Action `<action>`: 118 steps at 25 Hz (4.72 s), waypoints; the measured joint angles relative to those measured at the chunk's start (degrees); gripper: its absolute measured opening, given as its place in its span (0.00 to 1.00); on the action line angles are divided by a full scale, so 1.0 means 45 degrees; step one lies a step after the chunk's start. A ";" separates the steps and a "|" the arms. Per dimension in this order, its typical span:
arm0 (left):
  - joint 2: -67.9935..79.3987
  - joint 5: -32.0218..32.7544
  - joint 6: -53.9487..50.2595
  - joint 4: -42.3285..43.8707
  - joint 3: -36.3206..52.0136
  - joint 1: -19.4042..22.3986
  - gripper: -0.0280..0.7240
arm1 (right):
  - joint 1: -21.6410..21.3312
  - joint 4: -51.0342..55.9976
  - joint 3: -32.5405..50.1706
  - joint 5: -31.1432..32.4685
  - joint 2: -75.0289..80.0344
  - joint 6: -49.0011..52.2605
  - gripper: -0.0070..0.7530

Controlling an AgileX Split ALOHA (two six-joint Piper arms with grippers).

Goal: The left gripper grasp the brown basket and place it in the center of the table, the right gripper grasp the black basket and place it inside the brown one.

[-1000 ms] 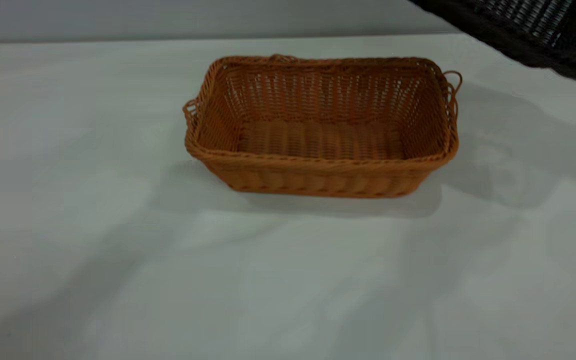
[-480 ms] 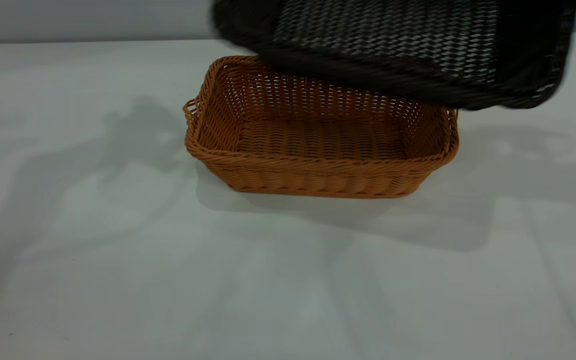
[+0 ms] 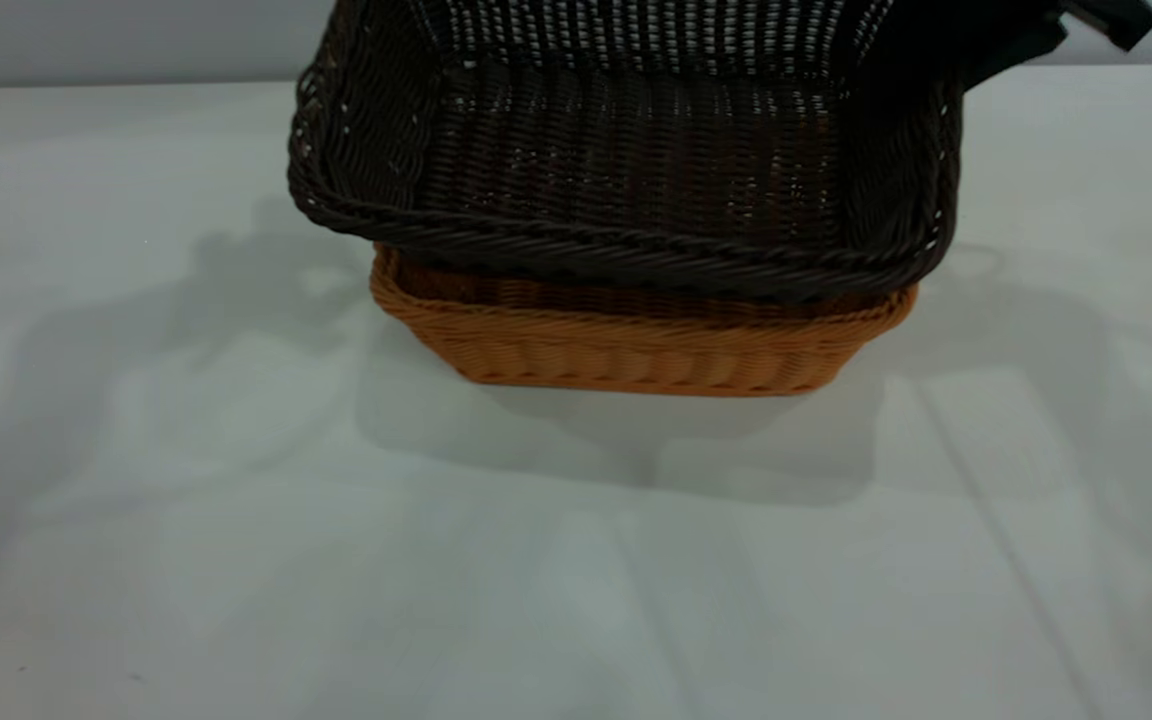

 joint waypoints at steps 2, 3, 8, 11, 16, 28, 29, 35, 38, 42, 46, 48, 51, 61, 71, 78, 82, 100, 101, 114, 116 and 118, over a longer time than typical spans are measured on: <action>0.0000 0.0149 0.0000 0.0000 0.0000 0.0000 0.72 | 0.0000 -0.0018 -0.0170 0.0048 0.0335 0.0063 0.11; 0.0000 0.0181 0.0000 0.0000 0.0000 0.0000 0.72 | 0.0000 -0.0022 -0.0212 0.0078 0.0426 0.0077 0.11; 0.0000 0.0224 -0.0031 0.0000 0.0000 0.0000 0.72 | 0.0000 0.0083 -0.0282 0.0141 0.0847 0.0117 0.11; 0.0000 0.0253 -0.0031 0.0000 0.0000 0.0000 0.72 | 0.0000 0.0124 -0.0295 0.0112 0.1113 0.0127 0.11; 0.0000 0.0274 -0.0031 0.0000 0.0000 0.0000 0.72 | 0.0000 0.0136 -0.0334 -0.0308 0.1468 0.0390 0.11; 0.0000 0.0295 -0.0031 0.0000 0.0000 0.0000 0.72 | 0.0000 -0.0453 -0.0334 -0.0589 0.1511 0.2230 0.11; 0.0000 0.0295 -0.0031 0.0000 0.0000 0.0000 0.72 | 0.0000 -0.0634 -0.0334 -0.0661 0.1511 0.2363 0.11; 0.0000 0.0295 -0.0031 0.0000 0.0000 0.0000 0.72 | -0.0150 -0.0751 -0.0334 -0.0672 0.1511 0.2497 0.11; 0.0000 0.0295 0.0001 0.0000 0.0000 0.0000 0.72 | -0.0150 -0.0765 -0.0334 -0.0672 0.1511 0.2425 0.11; 0.0000 0.0295 0.0001 0.0000 0.0000 0.0000 0.72 | -0.0150 -0.0741 -0.0334 -0.0672 0.1511 0.2186 0.12; 0.0000 0.0295 0.0001 0.0000 0.0000 0.0000 0.72 | -0.0127 -0.0665 -0.0343 -0.0687 0.1526 0.1341 0.15; 0.0000 0.0295 0.0001 0.0000 0.0000 0.0000 0.72 | -0.0033 -0.0636 -0.0358 -0.0735 0.1624 0.0724 0.17; 0.0000 0.0295 0.0001 0.0000 0.0000 0.0000 0.72 | 0.0163 -0.0580 -0.0358 -0.0771 0.1760 -0.0167 0.19; 0.0000 0.0406 0.0001 0.0000 0.0000 0.0000 0.72 | 0.0312 -0.1527 -0.0380 -0.0568 0.1812 -0.1171 0.33; 0.0000 0.0526 -0.0050 -0.0012 0.0000 0.0000 0.72 | 0.0322 -0.2133 -0.1561 -0.0567 0.1866 -0.0956 0.38; 0.0000 0.0679 -0.0050 -0.0037 0.0000 0.0000 0.72 | 0.0267 -0.2326 -0.2762 0.0672 0.1866 -0.0888 0.64; 0.0000 0.0679 -0.0050 -0.0037 0.0000 0.0000 0.72 | 0.0267 -0.3203 -0.3467 0.1471 0.1866 -0.0289 0.79; -0.3803 0.0675 -0.0641 0.0195 0.0000 0.0000 0.72 | 0.0267 -0.4541 -0.4800 0.3419 -0.5378 0.0839 0.79; -0.4163 0.0863 -0.0987 0.0344 0.0000 0.0000 0.72 | 0.0267 -0.4409 -0.4800 0.3456 -0.5997 0.0839 0.79; -0.7715 0.3494 -0.8639 0.4659 0.0000 0.0000 0.72 | 0.0267 -0.3081 0.0637 0.3622 -1.4249 0.0228 0.78; -0.8084 0.4273 -0.8939 0.4958 0.0100 0.0000 0.72 | 0.0267 -0.2937 0.2292 0.3596 -1.5656 0.0156 0.78; -0.8519 0.4475 -0.8998 0.5249 0.0414 0.0000 0.72 | 0.0267 -0.2939 0.3693 0.3434 -1.6919 0.0123 0.78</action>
